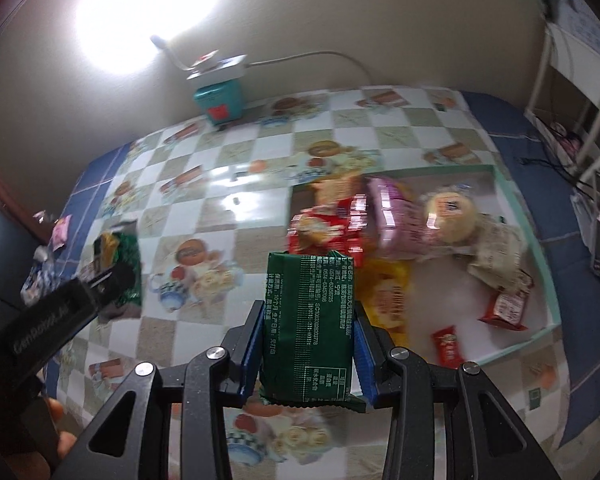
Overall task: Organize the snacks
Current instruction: 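Lift both packs and carry them over the white tray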
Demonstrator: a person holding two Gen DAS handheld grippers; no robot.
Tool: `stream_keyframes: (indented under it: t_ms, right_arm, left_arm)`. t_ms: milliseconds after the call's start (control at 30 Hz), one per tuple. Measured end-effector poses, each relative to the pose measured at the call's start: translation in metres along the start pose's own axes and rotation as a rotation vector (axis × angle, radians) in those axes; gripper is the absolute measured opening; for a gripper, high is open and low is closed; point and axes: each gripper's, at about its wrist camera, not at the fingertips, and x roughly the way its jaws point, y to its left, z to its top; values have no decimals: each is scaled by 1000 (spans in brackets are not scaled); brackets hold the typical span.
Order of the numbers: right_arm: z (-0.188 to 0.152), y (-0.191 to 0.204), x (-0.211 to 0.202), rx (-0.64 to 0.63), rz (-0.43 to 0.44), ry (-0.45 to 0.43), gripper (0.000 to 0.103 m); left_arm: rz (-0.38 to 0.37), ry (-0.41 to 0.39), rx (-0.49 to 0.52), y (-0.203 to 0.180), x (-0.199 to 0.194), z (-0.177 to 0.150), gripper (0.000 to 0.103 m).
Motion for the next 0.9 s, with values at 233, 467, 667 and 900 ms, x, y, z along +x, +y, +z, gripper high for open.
stream_keyframes:
  t_ms: [233,467,667,900]
  right_arm:
    - [4,-47,1,94,-34,-6,42]
    - [7,-96,3,205,-43,-1,42]
    - [6,-134,-2,296,-71,-8,42]
    - [2,-163,-7,360,-94,-11,43]
  left_arm:
    - [22,5,49,-23,7,-7,56]
    - [-2,27,103,-48,13,-18,56]
    - [-17,29,157,-69,16,-28,56]
    - [-37,62,223,-96,26,-43,56]
